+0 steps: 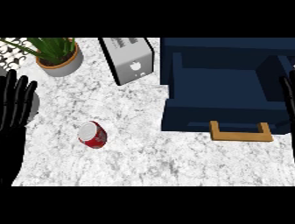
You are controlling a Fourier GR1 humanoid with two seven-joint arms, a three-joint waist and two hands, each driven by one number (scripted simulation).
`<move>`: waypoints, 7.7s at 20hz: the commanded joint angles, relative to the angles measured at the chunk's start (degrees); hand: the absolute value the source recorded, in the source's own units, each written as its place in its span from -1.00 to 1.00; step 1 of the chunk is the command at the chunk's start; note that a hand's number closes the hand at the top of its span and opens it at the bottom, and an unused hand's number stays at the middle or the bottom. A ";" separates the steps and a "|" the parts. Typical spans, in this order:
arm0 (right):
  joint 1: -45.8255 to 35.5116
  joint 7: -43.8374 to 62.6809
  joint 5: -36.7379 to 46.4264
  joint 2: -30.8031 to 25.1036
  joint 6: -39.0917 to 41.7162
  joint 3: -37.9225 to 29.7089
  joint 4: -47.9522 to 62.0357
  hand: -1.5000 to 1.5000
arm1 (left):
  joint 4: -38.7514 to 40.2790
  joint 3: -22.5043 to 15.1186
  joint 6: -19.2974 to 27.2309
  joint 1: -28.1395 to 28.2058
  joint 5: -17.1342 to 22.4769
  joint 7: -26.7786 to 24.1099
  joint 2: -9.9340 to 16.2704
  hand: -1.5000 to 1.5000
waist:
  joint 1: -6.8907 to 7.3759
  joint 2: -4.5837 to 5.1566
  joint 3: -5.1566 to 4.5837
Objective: Pick up the can, place it into the drawer and close the drawer
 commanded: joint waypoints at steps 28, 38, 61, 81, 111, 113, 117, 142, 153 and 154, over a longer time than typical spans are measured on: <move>18.15 1.44 -12.80 -1.71 8.34 -17.58 1.61 -1.00 | 16.72 17.34 -40.45 0.93 47.79 15.19 27.51 -1.00 | -1.75 0.49 1.04; 22.05 -0.46 -17.11 -1.54 14.33 -22.56 1.54 -1.00 | 14.15 16.29 -33.84 2.09 59.84 25.66 26.83 -1.00 | -1.62 0.43 1.04; 25.81 3.59 -21.87 1.88 22.51 -30.86 -3.16 -1.00 | 26.06 6.29 -35.34 -1.18 31.90 16.71 10.84 -1.00 | -1.63 0.45 1.01; 23.31 4.09 -21.48 4.08 27.68 -35.15 -2.46 -1.00 | 62.87 10.25 -37.44 -11.64 8.96 -13.06 11.56 -1.00 | -1.90 0.59 0.99; 25.02 12.50 -30.67 5.04 30.92 -43.04 -8.10 -1.00 | 97.23 10.65 -38.82 -26.74 2.17 -29.40 7.96 1.00 | -1.86 0.47 1.01; 22.84 12.87 -29.01 5.32 30.41 -40.64 -6.54 -1.00 | 100.62 10.18 -37.27 -30.48 1.60 -28.78 4.27 1.00 | -2.23 0.73 0.96; 25.97 11.74 -30.89 6.32 33.33 -42.26 -7.84 -1.00 | 96.79 8.91 -43.71 -27.49 2.14 -29.60 5.90 1.00 | -1.90 0.47 1.00; 27.45 12.98 -32.24 6.70 29.52 -42.34 -10.83 -1.00 | 52.92 9.69 -0.91 -25.44 17.58 -8.60 -4.62 1.00 | -0.76 -0.02 1.09; 26.87 13.51 -29.67 7.44 28.18 -39.23 -12.06 -1.00 | 41.89 1.42 12.56 -30.75 15.27 3.40 -4.64 1.00 | -1.77 0.45 1.02; 31.52 9.56 -31.86 7.50 28.64 -39.14 -10.77 -1.00 | 40.18 -0.96 16.58 -33.89 14.44 7.15 -4.64 1.00 | -2.20 0.33 1.05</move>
